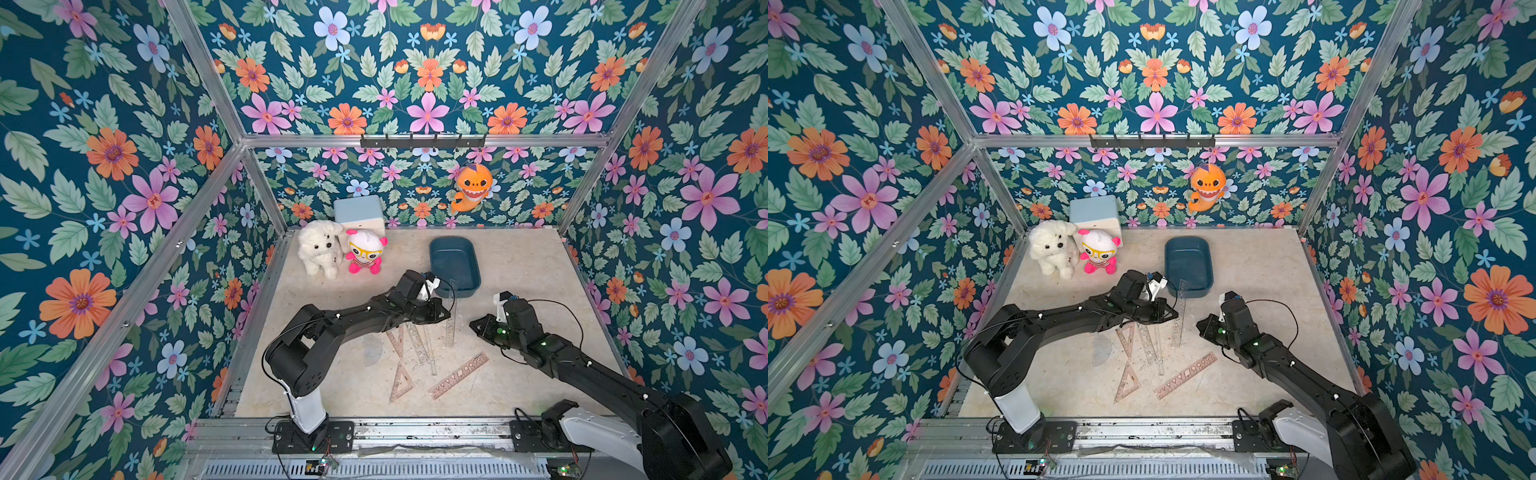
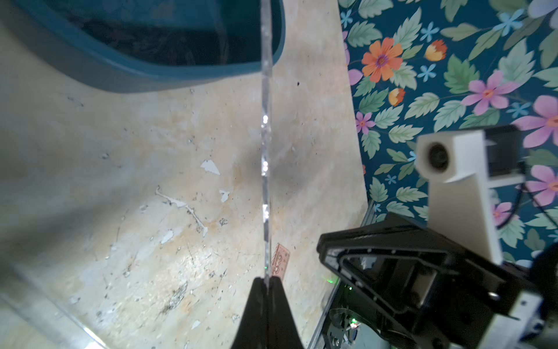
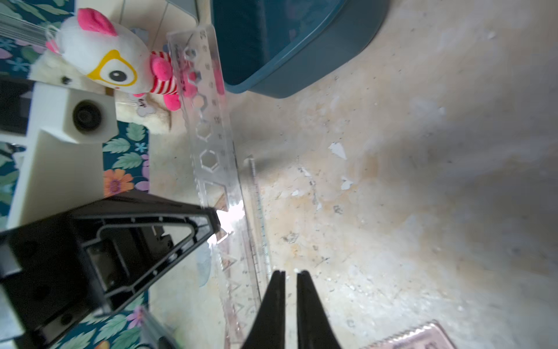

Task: Put the scattered rulers into the storage box
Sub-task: Pick up the ruler from the center of the board.

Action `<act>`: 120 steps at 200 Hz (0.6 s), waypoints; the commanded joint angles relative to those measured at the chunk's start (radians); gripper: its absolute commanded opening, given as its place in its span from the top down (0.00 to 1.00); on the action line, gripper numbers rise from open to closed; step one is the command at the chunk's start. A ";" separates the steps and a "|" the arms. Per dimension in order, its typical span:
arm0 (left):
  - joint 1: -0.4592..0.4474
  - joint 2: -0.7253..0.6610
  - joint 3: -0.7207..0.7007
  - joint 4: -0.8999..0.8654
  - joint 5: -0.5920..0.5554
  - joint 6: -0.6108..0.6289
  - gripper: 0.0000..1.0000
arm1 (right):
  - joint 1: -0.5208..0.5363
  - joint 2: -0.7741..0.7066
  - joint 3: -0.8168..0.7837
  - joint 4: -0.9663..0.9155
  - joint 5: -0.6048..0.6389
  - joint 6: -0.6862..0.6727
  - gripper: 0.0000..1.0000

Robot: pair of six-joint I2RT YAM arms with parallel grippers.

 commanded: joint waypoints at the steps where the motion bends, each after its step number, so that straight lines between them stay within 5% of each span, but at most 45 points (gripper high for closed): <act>1: 0.018 -0.010 -0.011 0.152 0.025 -0.084 1.00 | -0.014 0.006 -0.008 0.188 -0.183 0.049 0.68; 22: 0.038 -0.011 -0.013 0.228 0.048 -0.134 1.00 | -0.016 0.033 -0.027 0.295 -0.256 0.078 0.52; 52: 0.060 -0.015 -0.016 0.291 0.063 -0.183 1.00 | -0.017 0.118 -0.052 0.501 -0.356 0.150 0.42; 120: 0.074 -0.019 -0.039 0.353 0.077 -0.225 1.00 | -0.016 0.234 -0.037 0.630 -0.409 0.187 0.45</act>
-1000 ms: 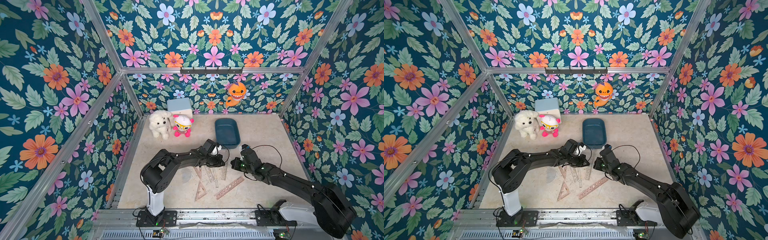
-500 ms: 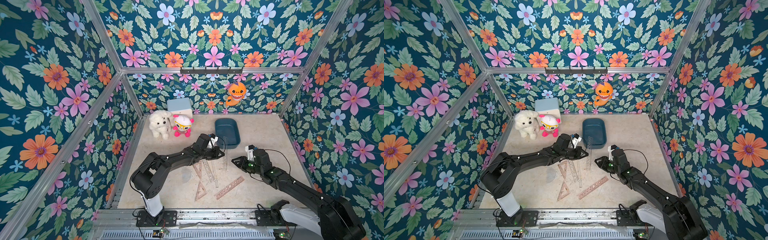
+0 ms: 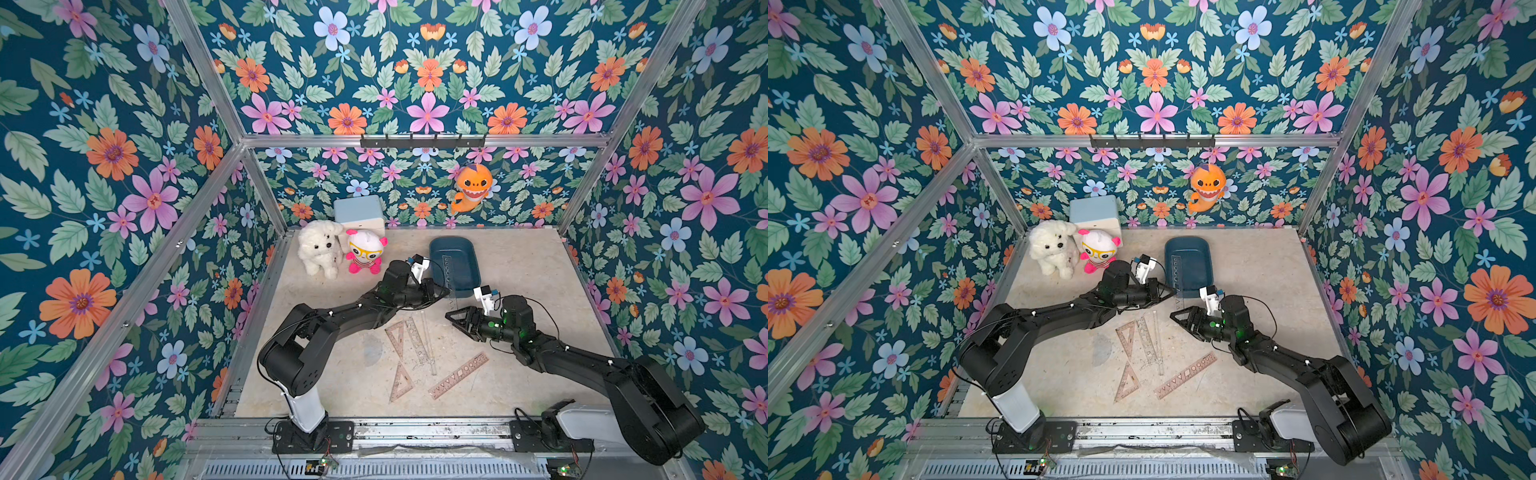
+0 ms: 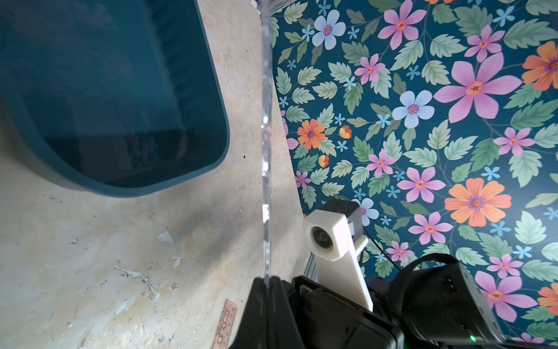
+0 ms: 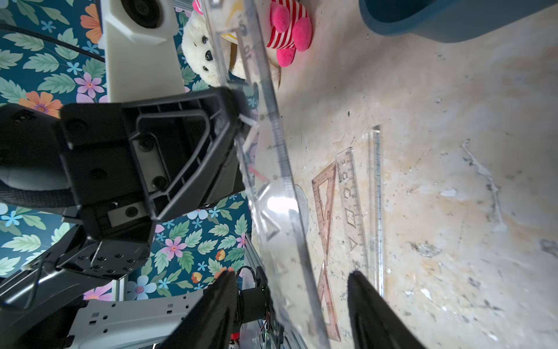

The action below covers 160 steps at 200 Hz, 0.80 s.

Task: Put the scattered rulers into the storage box
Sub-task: Pick up the ruler from the center of the board.

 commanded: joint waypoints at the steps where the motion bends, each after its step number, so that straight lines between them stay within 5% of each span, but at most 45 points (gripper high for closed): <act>1: 0.007 -0.008 -0.008 0.049 0.017 -0.015 1.00 | 0.001 0.011 0.008 0.085 -0.031 0.016 0.45; 141: 0.012 -0.027 -0.037 0.070 0.018 -0.013 1.00 | -0.004 0.008 0.020 0.081 -0.019 0.021 1.00; 160: 0.011 -0.030 -0.032 0.054 0.011 -0.003 1.00 | -0.003 0.008 0.033 0.071 -0.021 0.021 1.00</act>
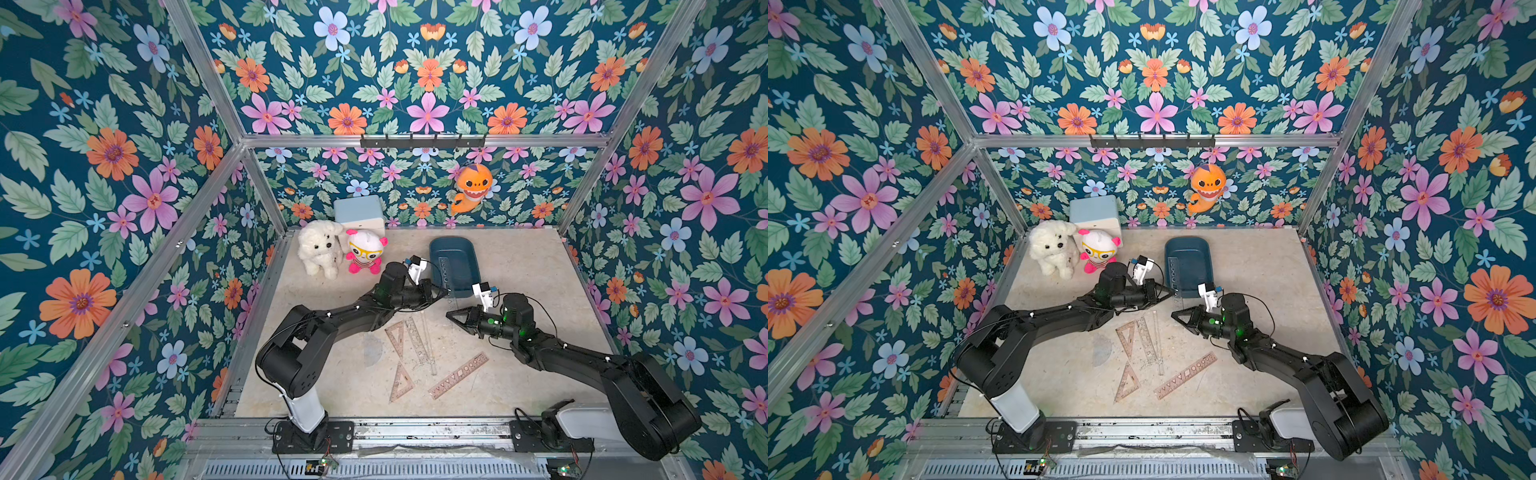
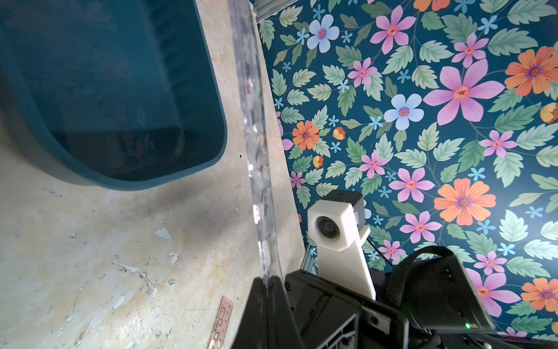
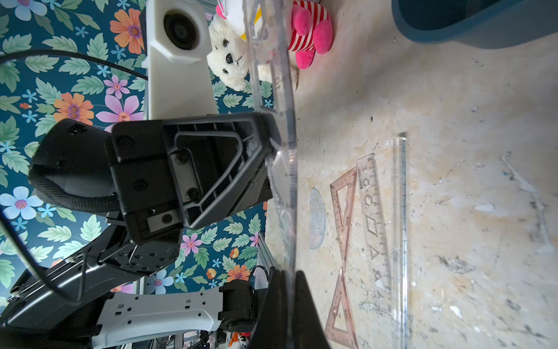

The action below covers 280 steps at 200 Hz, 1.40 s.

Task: Put the scattered rulers into the storage box
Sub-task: Pick up the ruler from the center of the board, then place the ruler in the storage box.

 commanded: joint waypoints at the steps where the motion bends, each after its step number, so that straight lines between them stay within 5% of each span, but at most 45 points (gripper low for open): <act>1: 0.000 -0.010 0.004 0.007 0.001 0.021 1.00 | 0.000 -0.004 0.018 0.016 -0.002 -0.008 1.00; 33: 0.003 -0.035 0.050 -0.154 -0.063 0.123 0.52 | -0.004 -0.003 0.071 -0.064 -0.003 -0.032 1.00; 60: 0.032 -0.067 0.112 -0.355 -0.165 0.248 0.36 | -0.029 0.018 0.156 -0.192 0.013 -0.081 1.00; 103: 0.101 -0.059 0.212 -0.535 -0.262 0.377 0.35 | -0.119 0.192 0.385 -0.406 0.031 -0.159 1.00; 176: 0.192 0.044 0.372 -0.652 -0.227 0.444 0.35 | -0.156 0.632 0.885 -0.806 0.028 -0.285 1.00; 280: 0.224 0.076 0.368 -0.625 -0.182 0.435 0.35 | -0.167 0.845 1.130 -1.025 0.010 -0.351 1.00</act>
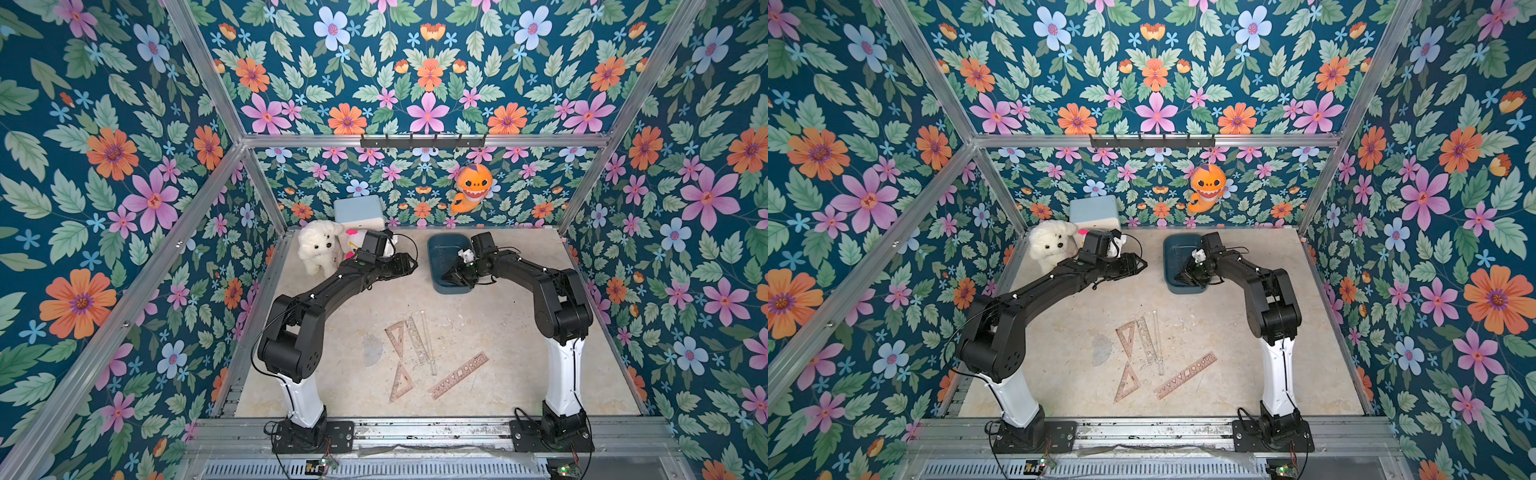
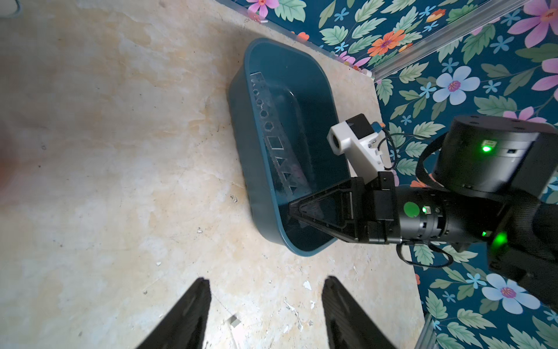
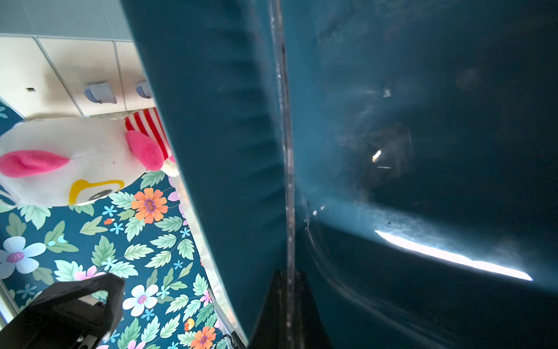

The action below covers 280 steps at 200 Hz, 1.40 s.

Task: Put the scattered rulers into the storage box
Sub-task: Place the ruler in the storage box.

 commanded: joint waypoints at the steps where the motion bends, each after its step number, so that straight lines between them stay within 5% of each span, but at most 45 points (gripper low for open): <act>1: 0.003 0.000 0.000 0.017 0.019 0.012 0.36 | 0.000 0.012 0.013 -0.055 -0.012 -0.020 1.00; 12: 0.005 0.000 -0.002 0.020 0.021 0.010 0.36 | 0.001 0.012 0.019 -0.066 -0.014 -0.024 1.00; 49: 0.008 -0.008 -0.006 0.029 0.026 0.007 0.36 | 0.000 0.014 0.067 -0.144 0.006 -0.063 0.73; 74: 0.010 -0.012 -0.011 0.033 0.028 0.005 0.36 | 0.000 0.015 0.101 -0.193 0.034 -0.087 0.64; 144: 0.019 -0.021 -0.017 0.041 0.036 0.004 0.36 | 0.001 0.036 0.172 -0.290 0.070 -0.130 0.50; 280: 0.025 -0.046 -0.032 0.053 0.038 0.001 0.36 | 0.029 0.051 0.320 -0.503 0.175 -0.213 0.40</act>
